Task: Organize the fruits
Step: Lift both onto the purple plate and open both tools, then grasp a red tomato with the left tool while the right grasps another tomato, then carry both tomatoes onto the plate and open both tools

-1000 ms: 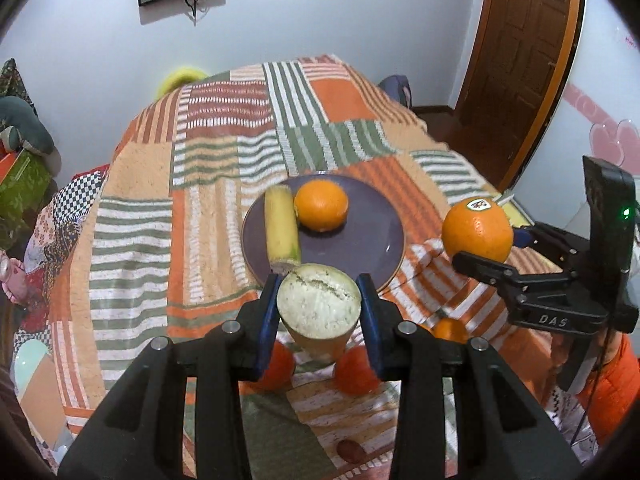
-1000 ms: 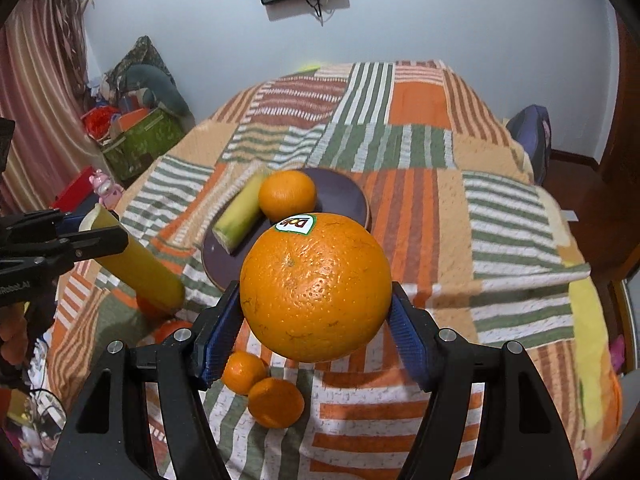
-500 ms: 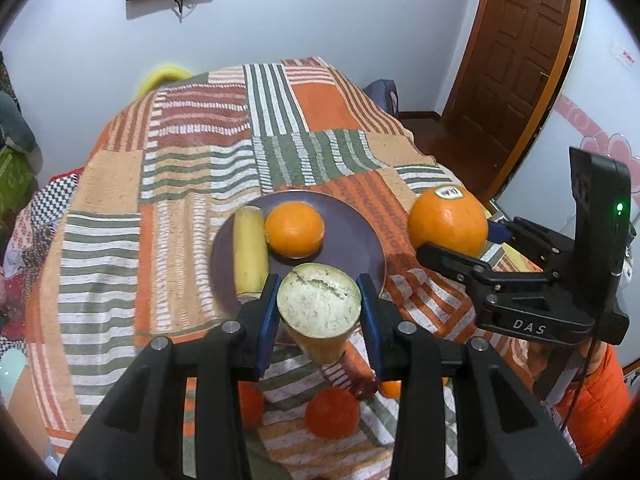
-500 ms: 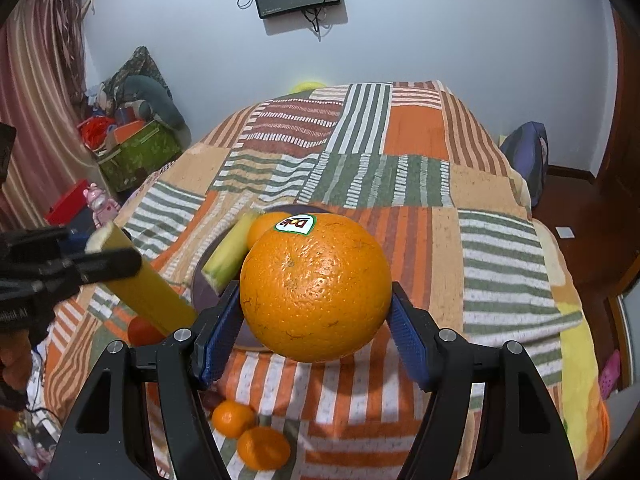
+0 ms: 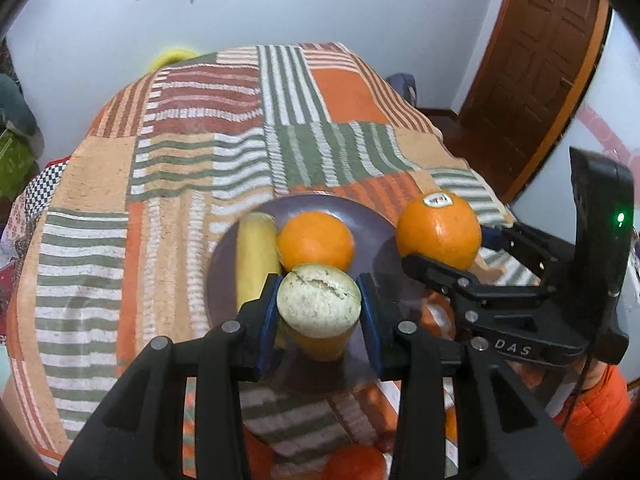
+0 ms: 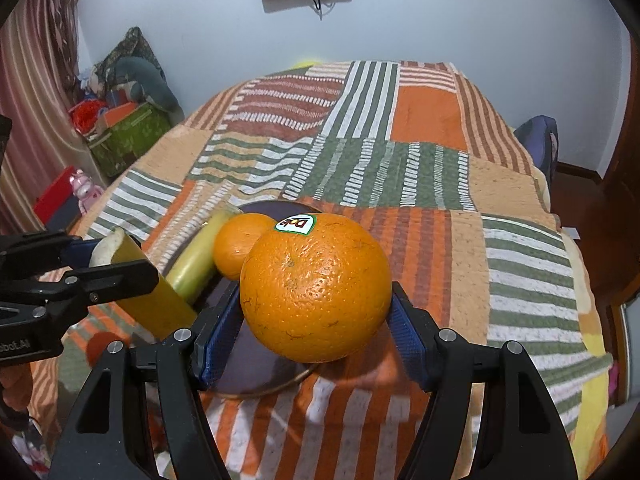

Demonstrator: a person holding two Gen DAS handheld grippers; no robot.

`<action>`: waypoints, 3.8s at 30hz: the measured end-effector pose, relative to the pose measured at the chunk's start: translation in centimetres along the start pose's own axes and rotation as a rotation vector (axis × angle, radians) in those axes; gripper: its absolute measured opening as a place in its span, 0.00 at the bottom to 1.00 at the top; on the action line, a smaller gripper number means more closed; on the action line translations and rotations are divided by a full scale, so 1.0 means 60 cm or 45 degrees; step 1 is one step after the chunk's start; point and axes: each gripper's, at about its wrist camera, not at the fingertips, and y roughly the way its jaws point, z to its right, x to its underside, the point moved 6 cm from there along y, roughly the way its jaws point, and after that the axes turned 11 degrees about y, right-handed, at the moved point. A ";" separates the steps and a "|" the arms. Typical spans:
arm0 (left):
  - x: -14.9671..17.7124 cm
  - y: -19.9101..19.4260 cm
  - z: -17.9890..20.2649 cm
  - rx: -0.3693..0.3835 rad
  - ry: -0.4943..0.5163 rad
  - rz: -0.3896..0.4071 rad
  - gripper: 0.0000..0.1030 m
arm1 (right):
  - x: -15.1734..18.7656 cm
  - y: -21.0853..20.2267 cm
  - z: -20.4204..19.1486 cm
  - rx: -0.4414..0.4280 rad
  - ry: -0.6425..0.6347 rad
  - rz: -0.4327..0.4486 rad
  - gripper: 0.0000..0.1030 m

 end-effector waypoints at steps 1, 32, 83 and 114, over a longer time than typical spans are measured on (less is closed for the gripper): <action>-0.002 0.003 -0.008 0.002 -0.016 0.001 0.36 | -0.002 0.004 0.000 0.002 -0.005 -0.003 0.65; -0.014 0.023 -0.048 -0.167 -0.021 -0.014 0.64 | -0.026 0.018 -0.005 -0.002 -0.066 0.003 0.81; 0.291 -0.156 -0.057 -0.039 -0.097 -0.103 0.59 | 0.193 -0.018 -0.187 -0.004 -0.222 -0.201 0.61; 0.229 -0.023 -0.053 -0.052 -0.113 -0.147 0.49 | 0.142 -0.067 -0.113 -0.067 -0.093 -0.100 0.44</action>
